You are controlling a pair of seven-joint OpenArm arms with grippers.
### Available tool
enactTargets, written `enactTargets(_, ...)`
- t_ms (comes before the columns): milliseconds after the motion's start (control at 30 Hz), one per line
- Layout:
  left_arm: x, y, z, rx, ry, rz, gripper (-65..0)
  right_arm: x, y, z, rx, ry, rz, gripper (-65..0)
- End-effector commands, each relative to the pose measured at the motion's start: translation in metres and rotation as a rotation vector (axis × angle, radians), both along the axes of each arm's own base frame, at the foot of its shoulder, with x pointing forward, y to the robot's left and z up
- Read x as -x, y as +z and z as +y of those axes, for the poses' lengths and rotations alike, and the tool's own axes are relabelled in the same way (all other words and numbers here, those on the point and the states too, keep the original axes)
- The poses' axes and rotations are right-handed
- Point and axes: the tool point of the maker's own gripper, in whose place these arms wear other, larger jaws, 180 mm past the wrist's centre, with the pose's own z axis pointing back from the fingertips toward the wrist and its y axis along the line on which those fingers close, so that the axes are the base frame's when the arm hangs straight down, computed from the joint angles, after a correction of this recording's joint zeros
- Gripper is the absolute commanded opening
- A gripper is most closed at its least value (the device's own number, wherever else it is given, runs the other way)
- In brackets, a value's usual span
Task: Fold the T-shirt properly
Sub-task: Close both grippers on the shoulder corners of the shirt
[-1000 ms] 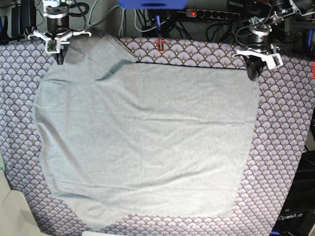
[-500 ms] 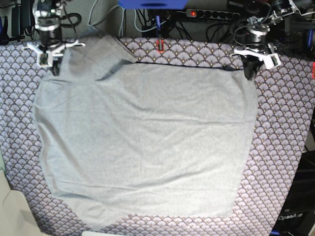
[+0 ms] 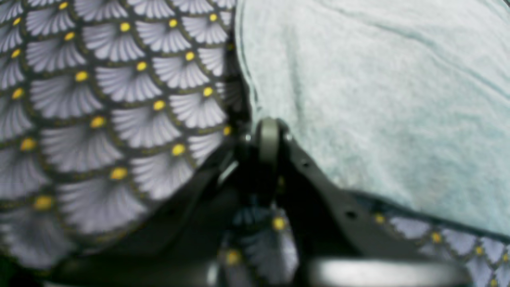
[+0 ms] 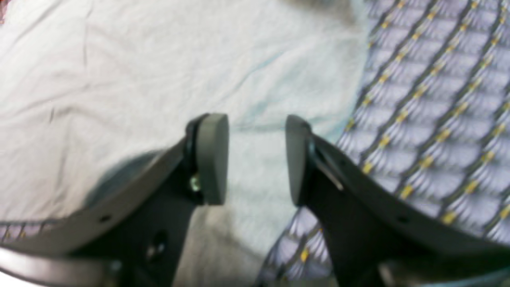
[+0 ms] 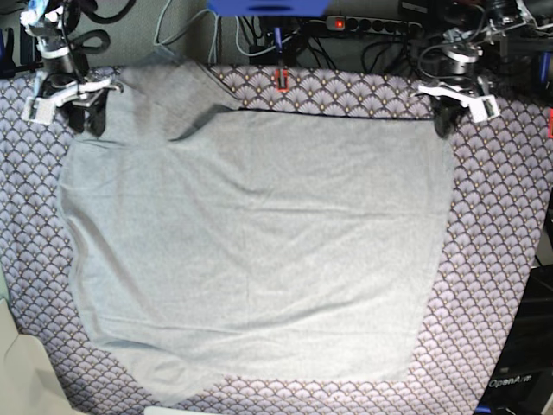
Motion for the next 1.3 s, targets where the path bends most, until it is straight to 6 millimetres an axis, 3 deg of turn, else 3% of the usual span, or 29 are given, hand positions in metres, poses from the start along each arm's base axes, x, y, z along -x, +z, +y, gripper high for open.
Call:
enactTargets(0,-0.004,0.008,0.008,-0.017,0.008,-0.022,-65.0,-0.001,0.011,-0.004,-0.013,-0.002,-0.037,-37.9)
enactTargets(400,-0.004,0.007,0.012,-0.029,0.01,-0.022,-65.0,0.029,0.008,-0.017,-0.266,-0.067,0.09,-34.4)
enactTargets(633,-0.005,0.011,0.018,-0.041,0.005,-0.025,-65.0,0.023,0.011,-0.014,-0.287,-0.041,0.087,-34.4)
enactTargets(867,-0.005,0.011,0.018,-0.041,0.005,-0.025,-65.0,0.033,-0.02,-0.021,-0.35,-0.073,0.168,-34.4)
enactTargets(1267,-0.005,0.011,0.018,-0.042,0.005,-0.026,-65.0,0.038,-0.028,-0.003,-0.362,0.021,0.203,-34.6)
